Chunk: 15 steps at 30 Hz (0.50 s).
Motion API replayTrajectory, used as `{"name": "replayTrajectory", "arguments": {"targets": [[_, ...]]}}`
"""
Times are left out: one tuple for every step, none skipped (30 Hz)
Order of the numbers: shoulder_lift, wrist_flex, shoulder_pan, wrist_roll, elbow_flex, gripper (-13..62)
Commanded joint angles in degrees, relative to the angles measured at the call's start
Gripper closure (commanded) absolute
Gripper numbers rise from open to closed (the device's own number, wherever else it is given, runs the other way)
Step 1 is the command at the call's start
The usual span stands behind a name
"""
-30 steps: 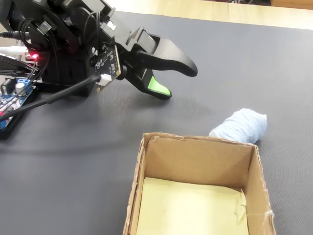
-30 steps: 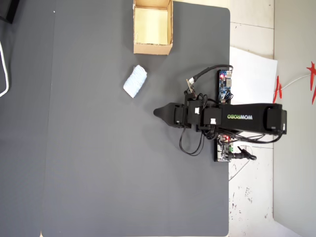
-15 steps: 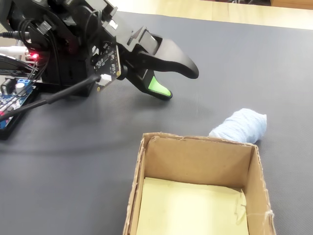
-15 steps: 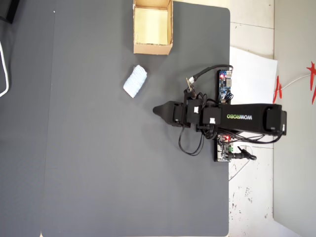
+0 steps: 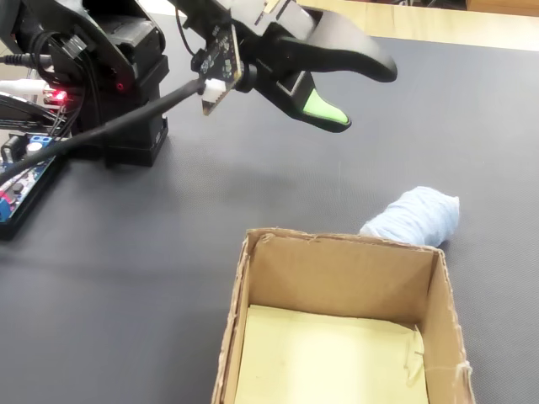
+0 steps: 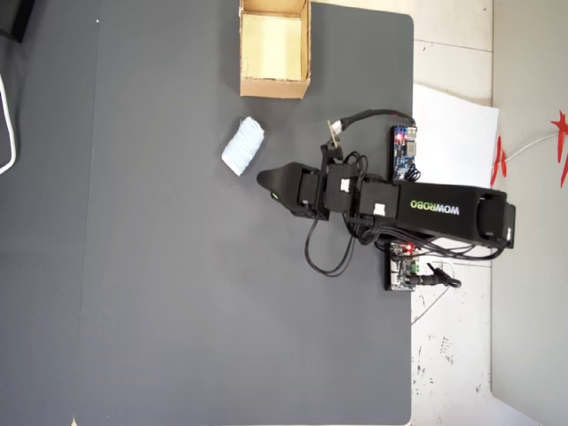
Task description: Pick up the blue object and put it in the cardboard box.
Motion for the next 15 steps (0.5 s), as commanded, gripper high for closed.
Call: {"name": "replayTrajectory", "arguments": {"targets": [[-0.62, 1.14, 0.00, 0.35, -6.15, 15.4], [-2.11, 2.46, 0.00, 0.35, -8.09, 15.4], [-3.16, 3.60, 0.00, 0.44, -9.40, 15.4], [-4.75, 6.59, 0.44, 0.44, -11.87, 15.5], [-5.80, 8.61, 0.53, 0.35, -13.62, 15.5], [-6.94, 10.28, 0.70, 0.35, -15.21, 15.5], [-8.96, 11.87, 1.14, 0.00, -17.23, 15.6], [-10.28, 12.39, 1.58, -0.44, -18.37, 15.6], [-11.60, 13.71, 2.11, -0.70, -19.78, 15.6], [-13.18, 15.56, 2.37, -0.79, -21.27, 15.6], [-15.64, 17.67, 3.16, -0.79, -23.64, 15.6], [-19.51, 19.86, 4.31, -0.88, -27.16, 15.8], [-23.20, 21.27, 5.63, -1.32, -30.50, 16.3], [-24.52, 22.06, 6.06, -1.76, -31.55, 16.3], [-27.69, 23.38, 7.12, -2.64, -34.19, 16.4]]}}
